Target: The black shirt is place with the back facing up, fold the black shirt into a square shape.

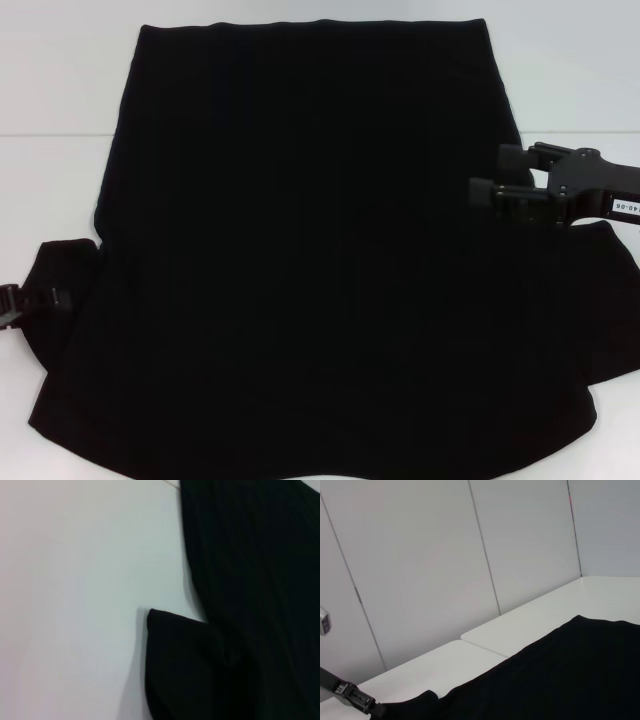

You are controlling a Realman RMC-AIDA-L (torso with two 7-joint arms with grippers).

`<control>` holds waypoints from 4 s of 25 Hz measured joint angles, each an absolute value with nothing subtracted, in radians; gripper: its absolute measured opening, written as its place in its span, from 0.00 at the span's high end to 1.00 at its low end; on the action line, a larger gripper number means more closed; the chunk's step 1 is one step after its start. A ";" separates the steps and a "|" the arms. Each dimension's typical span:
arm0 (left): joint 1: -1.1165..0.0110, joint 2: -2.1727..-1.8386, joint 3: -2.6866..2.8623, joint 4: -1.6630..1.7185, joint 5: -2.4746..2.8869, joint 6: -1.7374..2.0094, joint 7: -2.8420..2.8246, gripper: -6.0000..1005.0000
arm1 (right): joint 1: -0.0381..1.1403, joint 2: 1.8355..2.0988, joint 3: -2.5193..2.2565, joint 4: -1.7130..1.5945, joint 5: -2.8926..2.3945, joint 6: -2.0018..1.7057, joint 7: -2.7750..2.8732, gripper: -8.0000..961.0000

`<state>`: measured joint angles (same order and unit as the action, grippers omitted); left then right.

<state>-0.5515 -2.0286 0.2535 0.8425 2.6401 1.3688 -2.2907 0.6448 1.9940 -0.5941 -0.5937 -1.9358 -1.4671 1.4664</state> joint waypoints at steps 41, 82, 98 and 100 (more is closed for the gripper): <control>-0.574 -2.021 0.275 0.869 2.619 1.123 -2.283 0.96 | 0.641 2.006 -0.569 -0.593 -1.927 -1.471 1.466 0.12; -0.612 -2.099 0.355 0.665 2.111 1.605 -1.858 0.64 | 0.633 1.979 -0.546 -0.594 -1.916 -1.454 1.550 0.18; -0.632 -2.160 0.587 0.551 2.116 1.611 -1.274 0.11 | 0.588 1.785 -0.551 -0.609 -2.395 -1.520 2.394 0.22; -0.632 -2.160 0.618 0.552 2.118 1.604 -1.249 0.11 | 0.579 1.783 -0.550 -0.617 -2.424 -1.526 2.425 0.23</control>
<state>-0.6318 -2.1597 0.6177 0.5524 2.1177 1.6041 -1.2491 0.5785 1.7832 -0.5498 -0.6170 -2.4241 -1.5261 2.4251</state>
